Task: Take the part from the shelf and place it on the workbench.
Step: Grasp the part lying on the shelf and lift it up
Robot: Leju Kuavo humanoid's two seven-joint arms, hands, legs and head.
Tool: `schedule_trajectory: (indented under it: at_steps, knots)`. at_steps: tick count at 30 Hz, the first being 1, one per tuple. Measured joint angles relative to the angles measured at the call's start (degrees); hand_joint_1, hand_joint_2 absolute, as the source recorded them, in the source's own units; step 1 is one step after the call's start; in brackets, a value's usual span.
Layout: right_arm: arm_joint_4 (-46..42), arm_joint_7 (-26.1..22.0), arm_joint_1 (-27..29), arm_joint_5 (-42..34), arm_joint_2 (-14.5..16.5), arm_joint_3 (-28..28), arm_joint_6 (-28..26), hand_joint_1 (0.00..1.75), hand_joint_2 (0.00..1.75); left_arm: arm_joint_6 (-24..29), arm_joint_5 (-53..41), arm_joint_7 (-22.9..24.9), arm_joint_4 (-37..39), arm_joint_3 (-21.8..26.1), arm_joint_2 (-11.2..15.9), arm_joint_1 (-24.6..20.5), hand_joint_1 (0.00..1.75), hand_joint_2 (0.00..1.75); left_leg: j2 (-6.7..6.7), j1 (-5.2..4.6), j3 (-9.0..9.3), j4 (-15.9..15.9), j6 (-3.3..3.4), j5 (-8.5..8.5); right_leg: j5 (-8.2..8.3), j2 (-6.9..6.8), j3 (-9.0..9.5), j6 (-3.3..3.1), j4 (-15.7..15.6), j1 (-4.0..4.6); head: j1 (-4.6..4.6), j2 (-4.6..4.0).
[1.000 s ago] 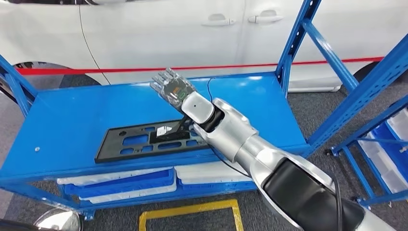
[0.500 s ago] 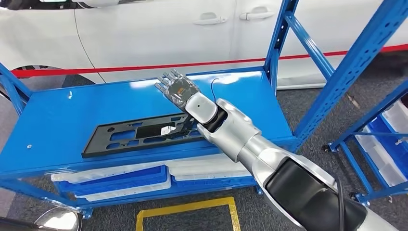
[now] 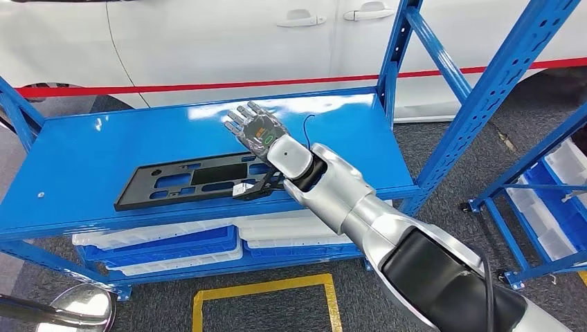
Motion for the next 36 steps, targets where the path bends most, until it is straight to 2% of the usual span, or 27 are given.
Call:
schedule_trajectory:
  at_steps: [1, 2, 3, 5, 6, 7, 15, 23, 36]
  knots:
    - [-0.1, 0.0, 0.0, 0.0, 0.0, 0.0, 0.0, 0.0, 1.75, -0.1, 0.0, -0.1, 0.0, 0.0, 0.1, 0.0, 0.0, 0.0, 0.02, -0.32, 1.4, -2.3, 0.39, -0.01, 0.25, -0.08, -0.01, 0.24, 0.0, -0.03, 0.0, 0.0]
    - [-0.2, 0.0, 0.0, 0.0, -0.1, 0.0, 0.0, 0.0, 1.75, -0.2, -0.2, -0.3, -0.1, 0.1, 0.1, -0.1, 0.0, 0.0, 0.05, -0.58, 2.87, -5.0, 0.98, 0.27, 0.71, -0.15, 0.03, 0.79, -0.3, 0.0, 0.01, 0.01]
    - [-0.4, 0.0, 0.0, 0.0, -0.2, 0.0, 0.2, 0.0, 1.75, -0.2, -0.4, -0.4, -0.1, 0.4, 0.2, -0.1, 0.0, 0.0, 0.06, -0.93, 4.23, -7.8, 1.36, 0.71, 1.25, -0.25, 0.14, 0.86, -0.9, 0.02, 0.03, 0.01]
    - [-1.1, -0.2, 0.2, 0.0, -0.4, 0.0, 0.5, 0.0, 1.75, -0.1, -1.0, -0.3, -0.2, 0.8, 0.1, -0.1, 0.0, 0.0, 0.04, -1.17, 4.0, -8.7, 1.45, 1.92, 2.51, -0.28, 0.29, 1.13, -2.2, 0.01, 0.07, 0.02]
    - [-1.5, -0.3, 0.5, 0.0, -0.4, 0.0, 0.7, 0.0, 1.75, 0.0, -1.2, -0.2, -0.2, 1.0, 0.0, -0.1, 0.0, 0.0, 0.02, -1.28, 3.82, -8.7, 1.33, 2.15, 2.92, -0.29, 0.27, 0.9, -2.6, -0.01, 0.08, 0.02]
    - [-1.9, -0.3, 0.7, 0.0, -0.4, 0.0, 0.7, 0.0, 1.75, -0.1, -1.2, -0.1, -0.2, 1.0, 0.0, -0.1, 0.0, 0.0, 0.01, -1.31, 3.69, -8.7, 1.42, 2.21, 3.25, -0.28, 0.19, 1.15, -2.7, -0.04, 0.09, 0.01]
    - [-5.8, -2.5, 2.4, 0.0, -1.0, 0.3, 1.3, 0.0, 1.75, 2.7, -1.6, 1.1, -0.5, 2.0, -0.7, -0.3, 0.0, 0.0, 0.02, -1.44, 3.53, -8.6, 1.62, 2.24, 3.35, -0.28, 0.16, 1.2, -2.9, -0.12, 0.08, 0.01]
    - [-10.2, -4.2, 4.9, 0.0, -3.0, 2.8, 1.8, 0.0, 1.75, 3.4, -2.2, 2.0, -1.4, 2.9, -1.7, -0.4, 0.0, 0.0, 0.02, -1.44, 3.49, -8.6, 1.73, 2.15, 3.3, -0.29, 0.13, 1.3, -3.0, -0.12, 0.08, 0.0]
    - [-14.8, -4.3, 4.8, 0.0, -7.0, 5.1, 2.5, 0.0, 1.75, 3.4, -2.6, 2.3, -1.8, 4.6, -2.0, -0.5, 0.0, 0.0, 0.02, -1.43, 3.5, -8.6, 1.74, 2.16, 3.33, -0.29, 0.11, 1.35, -2.9, -0.09, 0.08, 0.0]
